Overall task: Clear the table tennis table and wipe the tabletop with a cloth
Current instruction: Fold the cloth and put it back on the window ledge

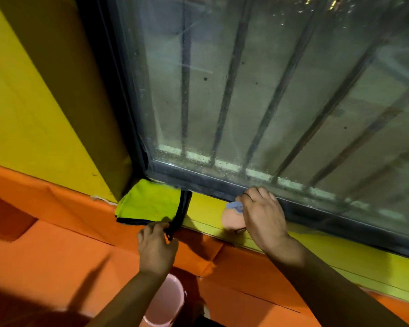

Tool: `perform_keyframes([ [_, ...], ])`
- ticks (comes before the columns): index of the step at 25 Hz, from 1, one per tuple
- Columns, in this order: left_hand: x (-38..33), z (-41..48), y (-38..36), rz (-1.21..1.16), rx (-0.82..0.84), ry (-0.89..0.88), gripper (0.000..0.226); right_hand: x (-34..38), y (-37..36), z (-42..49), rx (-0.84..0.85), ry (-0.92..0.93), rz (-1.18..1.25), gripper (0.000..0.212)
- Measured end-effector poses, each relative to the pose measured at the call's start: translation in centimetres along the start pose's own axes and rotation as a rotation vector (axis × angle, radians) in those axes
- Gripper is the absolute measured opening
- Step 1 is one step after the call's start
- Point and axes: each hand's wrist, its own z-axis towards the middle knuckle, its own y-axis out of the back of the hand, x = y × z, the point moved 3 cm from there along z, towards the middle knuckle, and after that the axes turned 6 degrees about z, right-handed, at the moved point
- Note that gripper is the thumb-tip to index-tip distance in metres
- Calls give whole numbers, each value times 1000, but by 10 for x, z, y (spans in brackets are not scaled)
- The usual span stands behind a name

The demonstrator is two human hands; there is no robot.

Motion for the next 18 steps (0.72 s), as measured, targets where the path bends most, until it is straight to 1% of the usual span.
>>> perform_keyframes([
  [2, 13, -1, 6, 8, -18, 44, 55, 16, -7, 12, -20, 27, 43, 26],
  [5, 27, -4, 15, 6, -46, 71, 52, 37, -14, 30, -46, 67, 124, 16],
  [7, 33, -7, 20, -15, -57, 100, 46, 47, -18, 42, -79, 78, 154, 22],
  [8, 36, -8, 21, -26, -69, 127, 43, 51, -20, 48, -110, 95, 148, 20],
  [10, 43, -10, 21, -26, -98, 160, 44, 56, -24, 56, -166, 118, 147, 24],
  [12, 47, -11, 19, -17, -113, 181, 40, 58, -31, 62, -195, 121, 156, 20],
  [15, 51, -12, 15, -30, -121, 208, 39, 58, -34, 64, -210, 84, 208, 30],
  [18, 67, -15, 15, -52, -142, 253, 38, 68, -25, 60, -257, 133, 297, 30],
])
